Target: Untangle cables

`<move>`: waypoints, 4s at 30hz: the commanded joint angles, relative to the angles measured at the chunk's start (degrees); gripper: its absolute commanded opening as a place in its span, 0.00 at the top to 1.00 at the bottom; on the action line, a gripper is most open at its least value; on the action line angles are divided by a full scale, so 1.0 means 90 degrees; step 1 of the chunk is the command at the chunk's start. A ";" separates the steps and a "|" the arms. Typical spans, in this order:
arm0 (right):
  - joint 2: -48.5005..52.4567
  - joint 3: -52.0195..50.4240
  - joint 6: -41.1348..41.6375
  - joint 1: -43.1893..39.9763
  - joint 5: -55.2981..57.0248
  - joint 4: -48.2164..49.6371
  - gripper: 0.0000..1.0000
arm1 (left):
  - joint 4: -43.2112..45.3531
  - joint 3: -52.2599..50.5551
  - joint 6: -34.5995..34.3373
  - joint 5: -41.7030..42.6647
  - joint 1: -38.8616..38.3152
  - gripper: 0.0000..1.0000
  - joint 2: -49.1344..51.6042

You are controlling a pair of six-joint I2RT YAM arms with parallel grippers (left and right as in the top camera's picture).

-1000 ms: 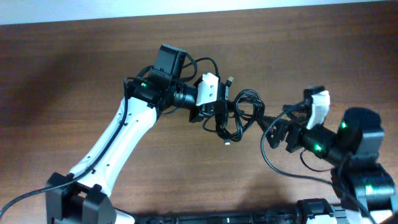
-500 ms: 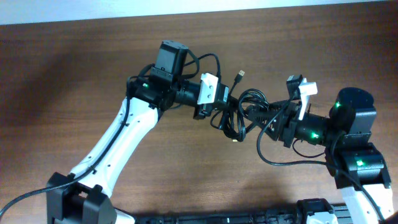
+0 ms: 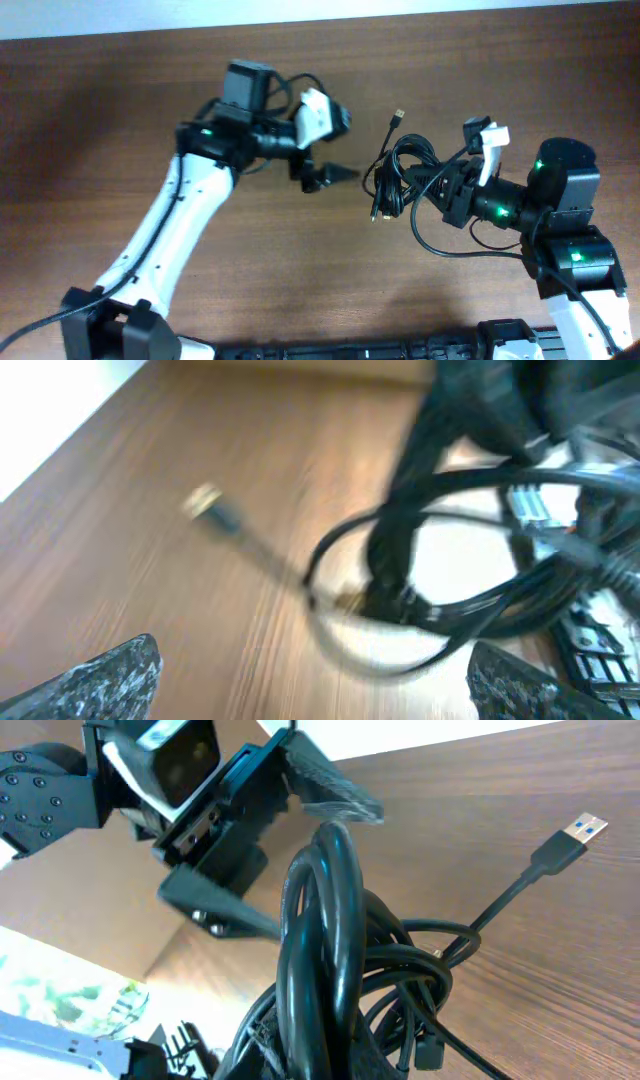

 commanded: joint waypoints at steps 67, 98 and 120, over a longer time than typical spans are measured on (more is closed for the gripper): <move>0.0100 0.0121 0.0772 -0.0017 0.0068 0.1093 0.96 | 0.0532 0.0131 -0.7191 -0.5510 -0.1751 0.01 -0.0260; 0.0100 0.0121 0.0772 -0.0017 -0.0073 0.1090 0.96 | -0.0146 0.0131 -0.3334 -0.3218 -0.1001 0.01 -0.0260; 0.0100 0.0119 0.1304 -0.0019 0.1013 0.1103 0.96 | 0.0066 0.0131 -0.5037 -0.4294 -0.1001 1.00 -0.0260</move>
